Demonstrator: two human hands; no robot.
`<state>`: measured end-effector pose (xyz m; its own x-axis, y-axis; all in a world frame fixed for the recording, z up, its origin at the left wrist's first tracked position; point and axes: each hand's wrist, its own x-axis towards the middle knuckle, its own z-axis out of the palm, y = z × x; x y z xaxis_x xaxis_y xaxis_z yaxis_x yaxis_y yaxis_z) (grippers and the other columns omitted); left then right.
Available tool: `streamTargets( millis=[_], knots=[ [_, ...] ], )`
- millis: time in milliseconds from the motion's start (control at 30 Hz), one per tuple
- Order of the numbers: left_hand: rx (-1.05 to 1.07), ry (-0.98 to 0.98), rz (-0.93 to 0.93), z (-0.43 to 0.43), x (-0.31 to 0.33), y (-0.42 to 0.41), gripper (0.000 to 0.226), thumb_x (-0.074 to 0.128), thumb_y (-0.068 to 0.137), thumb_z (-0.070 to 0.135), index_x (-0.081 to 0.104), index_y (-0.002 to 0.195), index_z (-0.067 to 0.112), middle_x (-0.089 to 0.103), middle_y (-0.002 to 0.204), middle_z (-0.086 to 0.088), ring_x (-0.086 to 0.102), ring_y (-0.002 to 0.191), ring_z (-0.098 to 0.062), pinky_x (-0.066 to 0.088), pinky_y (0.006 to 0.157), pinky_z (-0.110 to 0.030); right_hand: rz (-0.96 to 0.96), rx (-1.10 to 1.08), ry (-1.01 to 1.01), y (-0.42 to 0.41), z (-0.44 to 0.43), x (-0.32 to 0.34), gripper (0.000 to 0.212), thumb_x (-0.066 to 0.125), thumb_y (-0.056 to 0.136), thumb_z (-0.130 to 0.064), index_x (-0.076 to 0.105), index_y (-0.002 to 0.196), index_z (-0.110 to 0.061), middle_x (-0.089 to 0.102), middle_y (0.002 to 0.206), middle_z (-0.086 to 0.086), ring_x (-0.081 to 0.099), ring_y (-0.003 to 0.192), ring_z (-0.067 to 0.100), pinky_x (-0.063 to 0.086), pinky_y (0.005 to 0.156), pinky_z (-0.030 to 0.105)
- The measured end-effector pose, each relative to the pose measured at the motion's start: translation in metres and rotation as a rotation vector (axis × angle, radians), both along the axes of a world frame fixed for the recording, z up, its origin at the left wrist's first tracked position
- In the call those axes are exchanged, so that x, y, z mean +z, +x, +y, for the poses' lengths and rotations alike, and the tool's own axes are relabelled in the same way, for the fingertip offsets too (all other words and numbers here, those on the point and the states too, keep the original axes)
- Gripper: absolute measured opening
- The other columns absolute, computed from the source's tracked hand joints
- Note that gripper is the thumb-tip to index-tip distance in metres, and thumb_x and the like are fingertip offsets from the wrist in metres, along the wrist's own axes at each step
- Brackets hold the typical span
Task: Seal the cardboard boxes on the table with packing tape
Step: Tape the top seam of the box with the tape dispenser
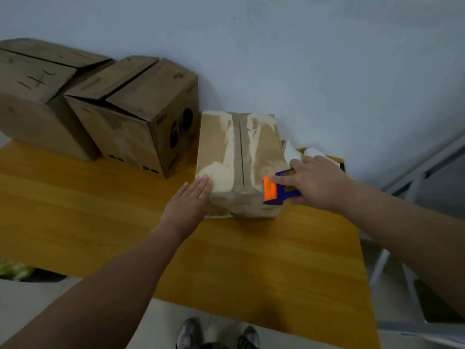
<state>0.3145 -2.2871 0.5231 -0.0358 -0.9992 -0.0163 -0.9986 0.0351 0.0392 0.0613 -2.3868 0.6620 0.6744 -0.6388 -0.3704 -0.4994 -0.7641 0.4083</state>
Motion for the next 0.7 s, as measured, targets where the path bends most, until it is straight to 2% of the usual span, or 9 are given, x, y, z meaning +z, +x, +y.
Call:
streamTargets(
  millis=[200, 333, 467, 567, 633, 700],
  knots=[
    [0.030, 0.003, -0.012, 0.000, 0.001, -0.005, 0.079, 0.049, 0.096, 0.032, -0.014, 0.142, 0.020, -0.004, 0.159, 0.001, -0.017, 0.137, -0.010, -0.008, 0.112, -0.033, -0.009, 0.026, -0.024, 0.000, -0.009, -0.022, 0.063, 0.043, 0.097, -0.051, 0.011, 0.151, -0.040, 0.044, 0.133, 0.009, 0.047, 0.116, 0.029, 0.037, 0.095, 0.039],
    [0.061, 0.027, -0.050, 0.000, 0.006, -0.013, 0.079, 0.045, 0.097, 0.035, -0.015, 0.145, 0.019, -0.007, 0.159, -0.001, -0.018, 0.137, -0.010, -0.009, 0.113, -0.034, -0.020, 0.034, -0.052, 0.002, -0.014, -0.026, 0.059, 0.045, 0.098, -0.042, 0.016, 0.150, -0.040, 0.044, 0.132, 0.009, 0.047, 0.116, 0.030, 0.037, 0.095, 0.041],
    [0.152, 0.022, -0.093, 0.000, 0.011, -0.041, 0.079, 0.040, 0.097, 0.045, -0.009, 0.150, 0.012, -0.006, 0.159, -0.008, -0.010, 0.145, -0.021, -0.008, 0.115, -0.039, 0.009, 0.053, -0.066, 0.012, -0.016, -0.022, 0.054, 0.047, 0.098, -0.038, 0.025, 0.147, -0.041, 0.045, 0.131, 0.010, 0.046, 0.117, 0.031, 0.035, 0.096, 0.041],
    [0.111, 0.039, -0.049, -0.012, 0.010, -0.088, 0.073, 0.038, 0.098, 0.042, -0.007, 0.151, 0.016, -0.006, 0.159, -0.006, -0.011, 0.145, -0.020, -0.010, 0.114, -0.041, 0.031, 0.053, -0.069, 0.020, -0.014, -0.018, 0.050, 0.052, 0.096, -0.034, 0.035, 0.142, -0.039, 0.046, 0.130, 0.009, 0.046, 0.118, 0.030, 0.036, 0.096, 0.041],
    [0.119, 0.064, 0.040, -0.021, 0.009, -0.112, 0.072, 0.038, 0.099, 0.040, -0.005, 0.151, 0.016, -0.006, 0.160, -0.003, -0.010, 0.146, -0.018, -0.008, 0.115, -0.039, 0.050, 0.050, -0.076, 0.023, -0.011, -0.018, 0.049, 0.052, 0.095, -0.033, 0.037, 0.142, -0.038, 0.046, 0.130, 0.009, 0.045, 0.120, 0.030, 0.036, 0.095, 0.041],
    [0.112, 0.058, 0.052, -0.023, 0.008, -0.113, 0.070, 0.037, 0.099, 0.037, -0.006, 0.151, 0.016, -0.007, 0.160, -0.002, -0.010, 0.146, -0.016, -0.006, 0.117, -0.038, 0.058, 0.037, -0.067, 0.023, -0.009, -0.017, 0.050, 0.052, 0.095, -0.034, 0.036, 0.142, -0.039, 0.045, 0.131, 0.009, 0.044, 0.120, 0.031, 0.036, 0.096, 0.042]
  ],
)
